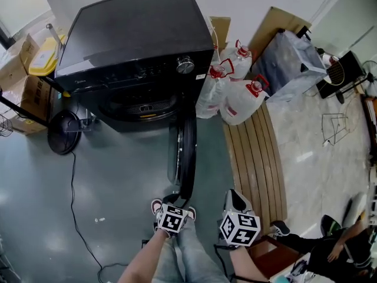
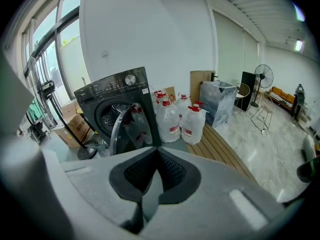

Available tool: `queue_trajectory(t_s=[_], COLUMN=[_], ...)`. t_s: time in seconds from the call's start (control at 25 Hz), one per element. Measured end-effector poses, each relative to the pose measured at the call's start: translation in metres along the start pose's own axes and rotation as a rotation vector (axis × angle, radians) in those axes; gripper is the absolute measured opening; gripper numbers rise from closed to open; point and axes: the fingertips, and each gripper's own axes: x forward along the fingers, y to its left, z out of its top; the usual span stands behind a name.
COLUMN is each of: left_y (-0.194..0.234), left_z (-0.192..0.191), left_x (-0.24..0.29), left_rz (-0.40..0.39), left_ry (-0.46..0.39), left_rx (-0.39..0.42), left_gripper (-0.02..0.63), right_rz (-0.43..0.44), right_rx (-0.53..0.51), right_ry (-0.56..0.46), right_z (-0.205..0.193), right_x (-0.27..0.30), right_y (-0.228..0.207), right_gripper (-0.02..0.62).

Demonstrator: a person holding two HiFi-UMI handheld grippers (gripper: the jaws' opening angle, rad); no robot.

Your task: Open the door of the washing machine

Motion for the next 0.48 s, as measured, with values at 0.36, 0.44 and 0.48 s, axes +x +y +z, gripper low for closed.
queue_trajectory(t_s=[0.36,0.44,0.48], left_y=[0.03,0.042,0.048], left_z=[0.033,0.056,0.067], left_x=[-0.088,-0.121,-0.14], left_rz=[0.099,0.146,0.173], left_ry=[-0.161,-0.254,-0.304], left_rx=[-0.136,-0.156,-0.167], left_gripper=[0.144,0.119,0.109], right_rz=[0.072,0.089,0.098], right_rx=[-0.041,-0.059,-0.069], right_ry=[-0.044,-0.06,-0.068], right_z=[0.037,0.05,0.058], right_x=[-0.009,-0.012,-0.014], right_y=[0.03,0.038,0.041], right_gripper=[0.005,0.005,0.005])
